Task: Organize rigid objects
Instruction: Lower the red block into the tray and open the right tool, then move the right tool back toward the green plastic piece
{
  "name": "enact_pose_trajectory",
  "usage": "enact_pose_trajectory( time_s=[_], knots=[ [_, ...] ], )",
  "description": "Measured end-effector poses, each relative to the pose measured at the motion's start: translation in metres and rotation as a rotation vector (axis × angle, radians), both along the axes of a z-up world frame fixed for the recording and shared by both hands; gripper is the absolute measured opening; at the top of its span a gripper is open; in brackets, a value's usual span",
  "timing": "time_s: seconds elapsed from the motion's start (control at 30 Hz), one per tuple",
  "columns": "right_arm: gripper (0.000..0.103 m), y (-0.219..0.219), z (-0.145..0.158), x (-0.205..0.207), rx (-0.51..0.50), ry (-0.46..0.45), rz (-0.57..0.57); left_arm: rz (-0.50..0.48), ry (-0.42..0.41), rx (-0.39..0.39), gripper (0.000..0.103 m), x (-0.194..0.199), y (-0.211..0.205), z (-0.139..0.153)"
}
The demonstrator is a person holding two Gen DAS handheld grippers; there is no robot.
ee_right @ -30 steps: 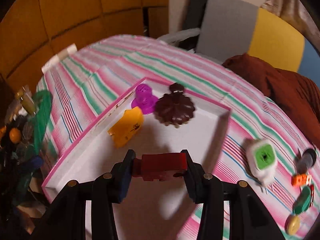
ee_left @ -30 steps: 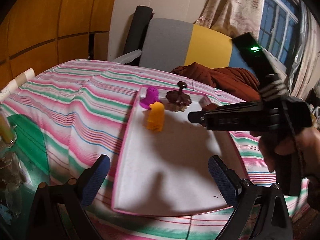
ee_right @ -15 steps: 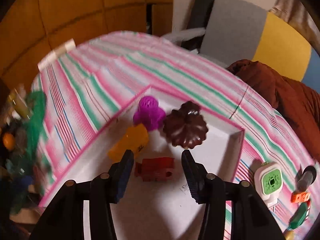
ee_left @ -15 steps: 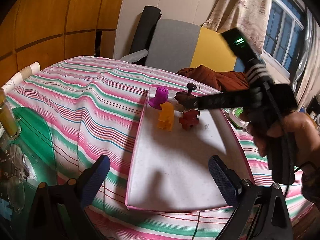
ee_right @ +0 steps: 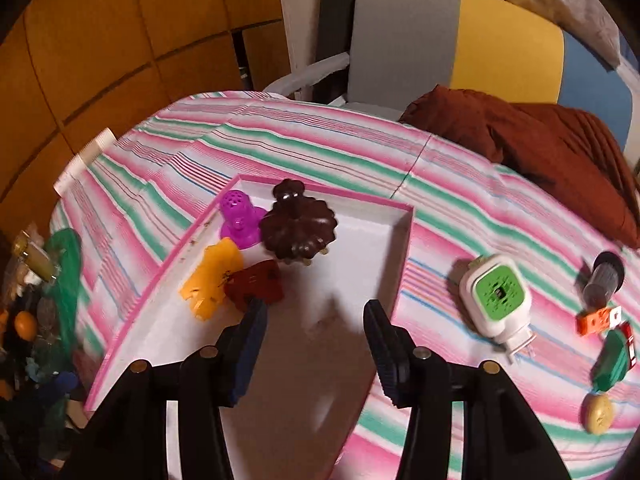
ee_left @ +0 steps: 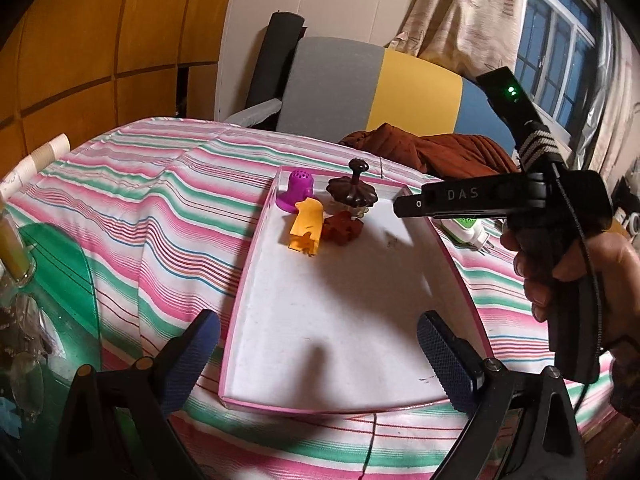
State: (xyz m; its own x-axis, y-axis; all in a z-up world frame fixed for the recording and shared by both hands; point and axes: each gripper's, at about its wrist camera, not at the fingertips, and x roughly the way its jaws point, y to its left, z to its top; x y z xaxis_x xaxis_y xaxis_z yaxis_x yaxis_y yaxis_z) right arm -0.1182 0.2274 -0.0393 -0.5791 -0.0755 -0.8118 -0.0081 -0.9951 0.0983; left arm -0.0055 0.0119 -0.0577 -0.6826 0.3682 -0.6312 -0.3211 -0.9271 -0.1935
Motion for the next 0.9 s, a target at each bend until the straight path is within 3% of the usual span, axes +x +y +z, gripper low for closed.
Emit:
enact_pose_trajectory(
  time_s=[0.43, 0.7, 0.9],
  knots=[
    [0.051, 0.028, 0.008, 0.054, 0.008, 0.017, -0.068, -0.044, 0.002, 0.001, 0.099, 0.012, 0.018, 0.001],
    [0.051, 0.088, -0.004, 0.092, 0.05, -0.014, -0.168, -0.122, 0.025, -0.035, 0.099, 0.026, 0.045, 0.006],
    [0.051, 0.167, -0.007, 0.121, 0.084, -0.031, -0.324, -0.169, 0.033, -0.059, 0.099, 0.035, 0.065, 0.008]
  ],
)
